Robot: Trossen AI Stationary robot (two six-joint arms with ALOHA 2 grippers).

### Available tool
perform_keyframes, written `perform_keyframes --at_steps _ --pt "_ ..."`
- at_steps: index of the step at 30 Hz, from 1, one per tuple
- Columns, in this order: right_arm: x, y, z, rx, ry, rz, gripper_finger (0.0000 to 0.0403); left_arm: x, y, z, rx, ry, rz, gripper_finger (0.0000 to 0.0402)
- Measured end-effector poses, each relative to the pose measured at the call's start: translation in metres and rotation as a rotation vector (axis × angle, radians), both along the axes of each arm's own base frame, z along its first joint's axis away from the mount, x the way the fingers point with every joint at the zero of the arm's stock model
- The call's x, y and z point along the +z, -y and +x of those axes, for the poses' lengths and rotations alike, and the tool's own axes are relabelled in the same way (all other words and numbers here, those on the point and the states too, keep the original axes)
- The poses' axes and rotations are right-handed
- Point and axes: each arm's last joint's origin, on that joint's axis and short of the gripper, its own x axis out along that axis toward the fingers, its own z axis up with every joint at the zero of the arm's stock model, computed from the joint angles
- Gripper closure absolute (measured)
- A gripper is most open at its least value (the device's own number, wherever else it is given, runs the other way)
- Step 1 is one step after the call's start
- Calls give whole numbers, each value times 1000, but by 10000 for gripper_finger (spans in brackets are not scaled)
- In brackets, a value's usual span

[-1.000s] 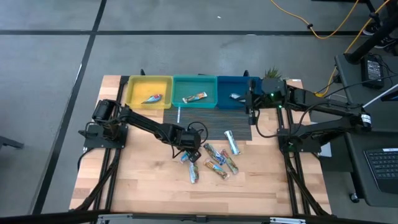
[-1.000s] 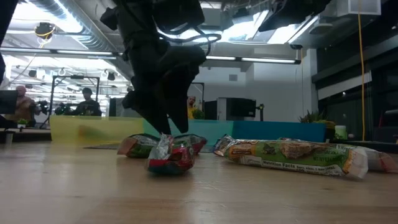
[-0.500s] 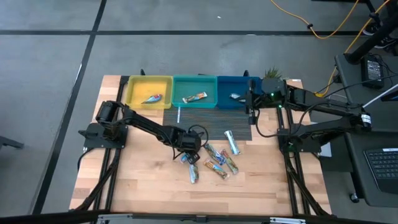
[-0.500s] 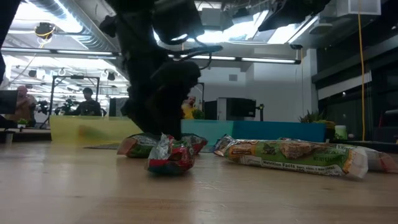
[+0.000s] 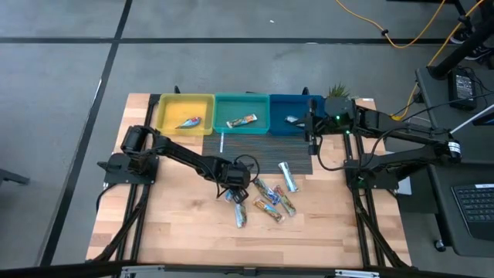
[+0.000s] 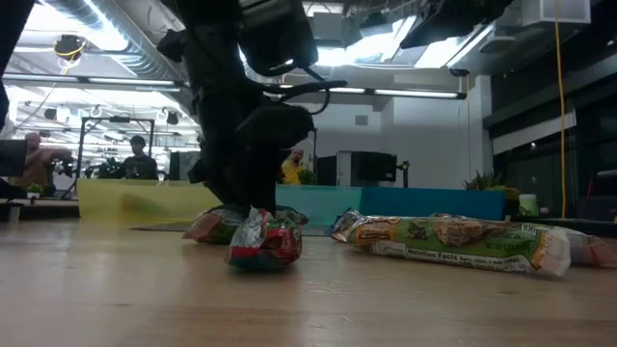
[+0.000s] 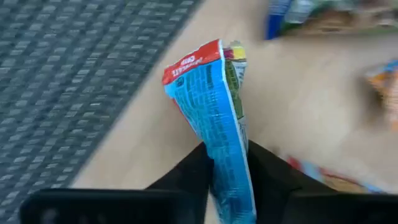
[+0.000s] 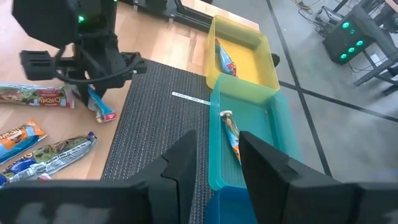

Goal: Pick and place Granola Bars by type
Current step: Put the red granola bar into the yellow bin

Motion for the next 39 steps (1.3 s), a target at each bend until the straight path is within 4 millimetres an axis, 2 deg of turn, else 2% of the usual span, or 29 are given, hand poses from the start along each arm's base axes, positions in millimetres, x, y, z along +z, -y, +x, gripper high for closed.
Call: perform_keyframes --at_steps 4,8,10,14,18,21,25,32,39 --pt "0 0 0 0 0 0 279 17 2 8 -31 52 1 362" --pt "0 0 0 0 0 0 279 53 -1 13 -44 126 28 374" --pt "0 0 0 0 0 0 279 77 -4 14 -45 166 53 374" --pt "0 0 0 0 0 0 279 139 -13 8 -41 306 119 368" --pt "1 0 0 -1 7 -2 279 197 -21 -9 -29 470 206 371" --pt "1 1 1 -2 16 -4 279 230 -26 -27 4 567 284 375" --pt "2 1 1 -9 23 -9 279 249 -30 -46 51 616 334 375" --pt "4 1 2 -21 44 -17 279 260 -34 -58 30 641 368 374" --pt "6 2 3 -31 64 -26 279 262 -66 -76 135 552 382 375"
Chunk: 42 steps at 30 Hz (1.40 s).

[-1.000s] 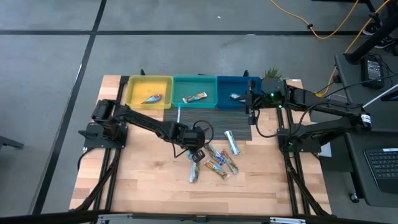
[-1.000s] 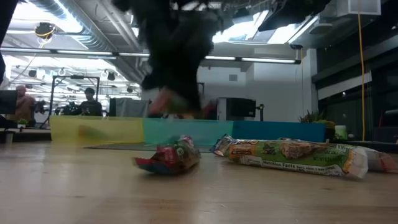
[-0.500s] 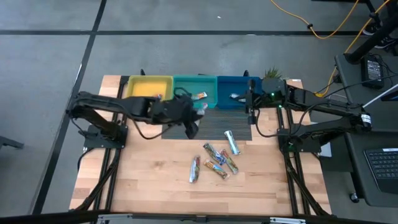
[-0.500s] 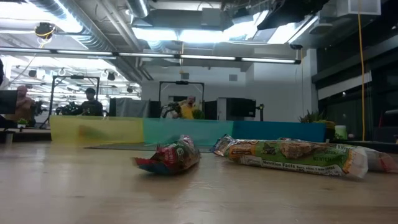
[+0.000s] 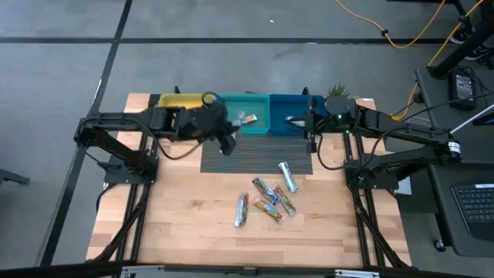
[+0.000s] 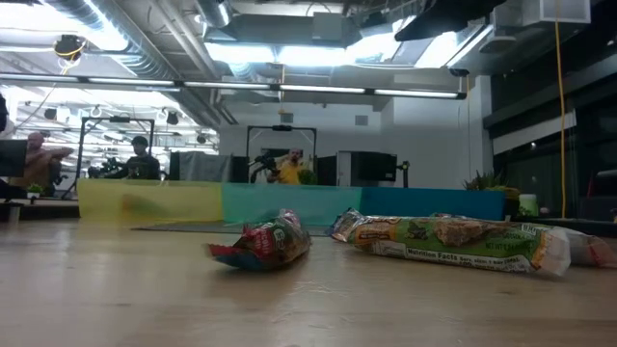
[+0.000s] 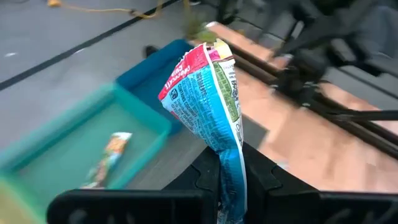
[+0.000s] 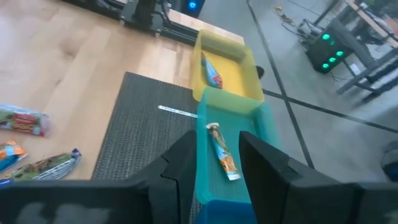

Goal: Pick and place Granola Bars by type
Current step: Put the red granola bar into the yellow bin

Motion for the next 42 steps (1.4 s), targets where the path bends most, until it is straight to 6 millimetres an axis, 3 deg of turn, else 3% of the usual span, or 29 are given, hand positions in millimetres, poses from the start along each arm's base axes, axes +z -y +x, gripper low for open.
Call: perform_keyframes --at_steps 12,18,22,26,36,42 --pt "0 4 -1 -152 6 12 279 22 -92 -83 277 -123 88 375" --pt "1 4 -1 -192 32 59 279 21 -113 -96 263 -169 104 376" --pt "3 4 0 -200 58 73 279 11 -125 -97 261 -279 110 374" --pt "4 5 0 -200 71 75 279 -22 -142 -100 289 -404 75 375" --pt "3 4 0 -206 68 93 279 -148 -174 -129 390 -624 -61 375" --pt "3 4 0 -206 69 93 279 -193 -176 -148 485 -624 -124 372"
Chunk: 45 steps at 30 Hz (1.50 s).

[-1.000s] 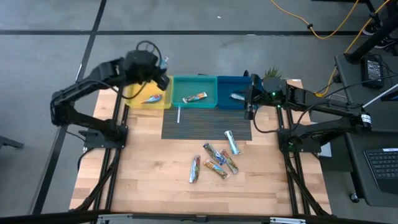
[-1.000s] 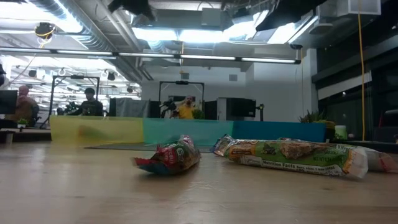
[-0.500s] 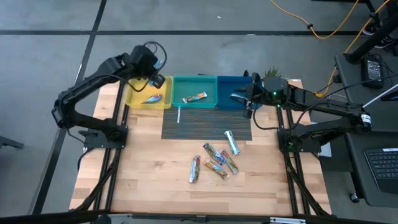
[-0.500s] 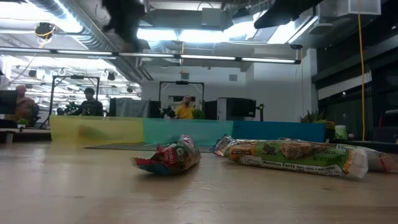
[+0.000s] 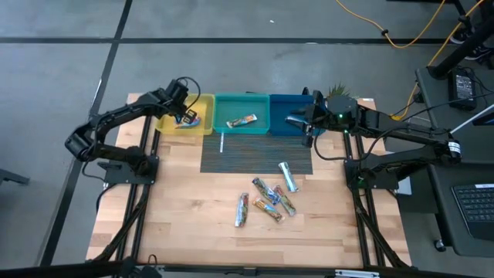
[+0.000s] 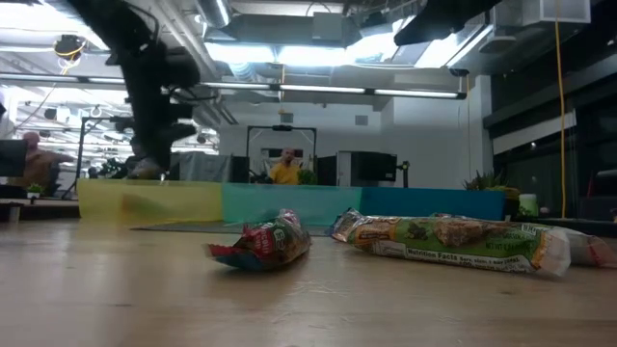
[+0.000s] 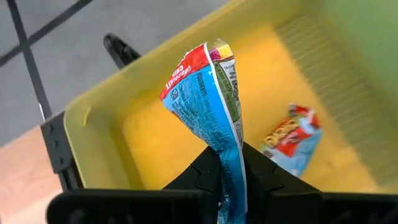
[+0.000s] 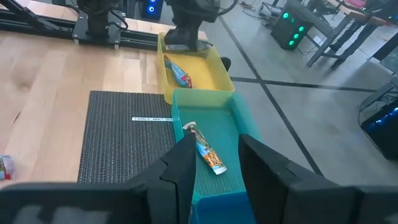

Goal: Pick and place Granola Bars by type
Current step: Put the red granola bar into the yellow bin

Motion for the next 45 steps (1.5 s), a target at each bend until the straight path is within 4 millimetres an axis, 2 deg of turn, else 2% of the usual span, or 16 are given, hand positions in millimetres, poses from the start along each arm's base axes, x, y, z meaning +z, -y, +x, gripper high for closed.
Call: perform_keyframes --at_steps 3,11,30,38,45 --pt "0 0 0 0 0 0 279 -10 0 -6 23 0 -2 374" --pt "1 0 0 0 9 -4 279 -14 -7 -13 66 15 18 372" --pt "1 0 0 1 10 -5 279 -19 -9 -10 35 52 -34 316" --pt "1 0 0 1 8 -6 279 21 -3 18 -140 252 -5 310" --pt "1 0 0 1 5 -5 279 68 24 55 -395 396 56 313"
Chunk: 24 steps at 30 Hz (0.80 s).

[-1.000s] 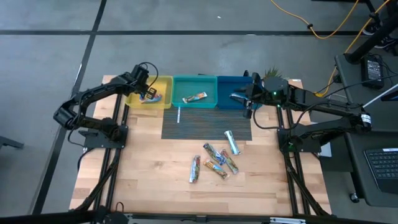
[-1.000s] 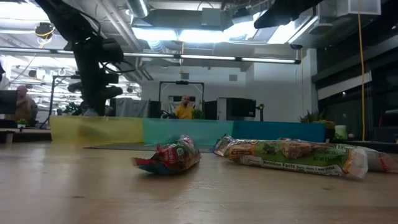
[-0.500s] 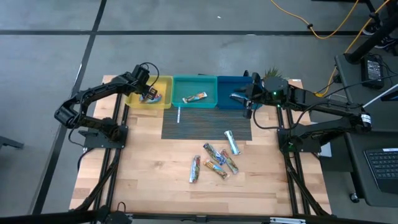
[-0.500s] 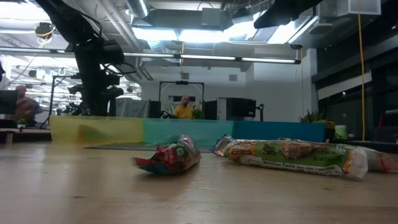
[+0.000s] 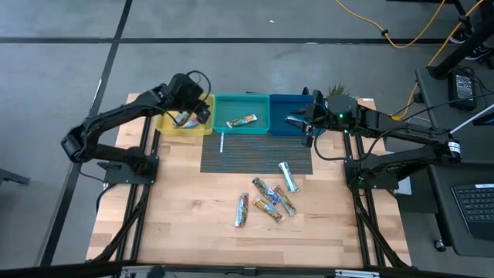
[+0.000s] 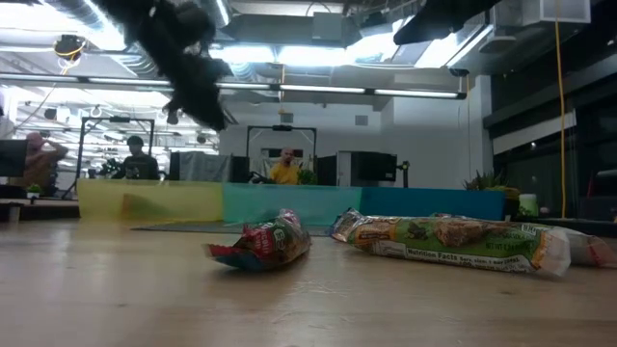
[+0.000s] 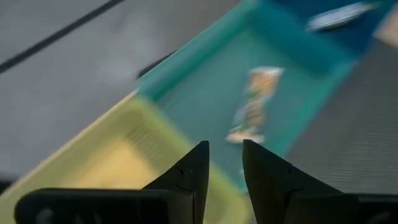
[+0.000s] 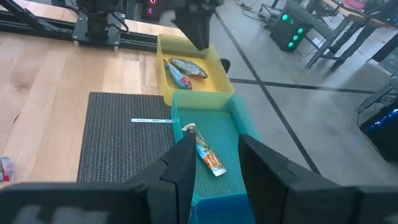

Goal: Pick and place Granola Bars by type
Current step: Put the red granola bar into the yellow bin

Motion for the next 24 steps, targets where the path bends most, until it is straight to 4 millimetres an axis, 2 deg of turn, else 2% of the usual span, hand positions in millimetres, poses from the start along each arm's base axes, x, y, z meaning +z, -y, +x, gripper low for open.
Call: perform_keyframes --at_steps 6,12,18,24 --pt "0 0 0 0 -2 0 279 36 40 32 -239 99 62 313" --pt "0 0 0 0 -4 1 279 62 95 56 -527 149 143 310" --pt "0 0 0 0 -4 1 279 69 146 64 -773 154 227 309" --pt "0 0 0 1 -4 1 279 70 176 65 -837 170 213 309"
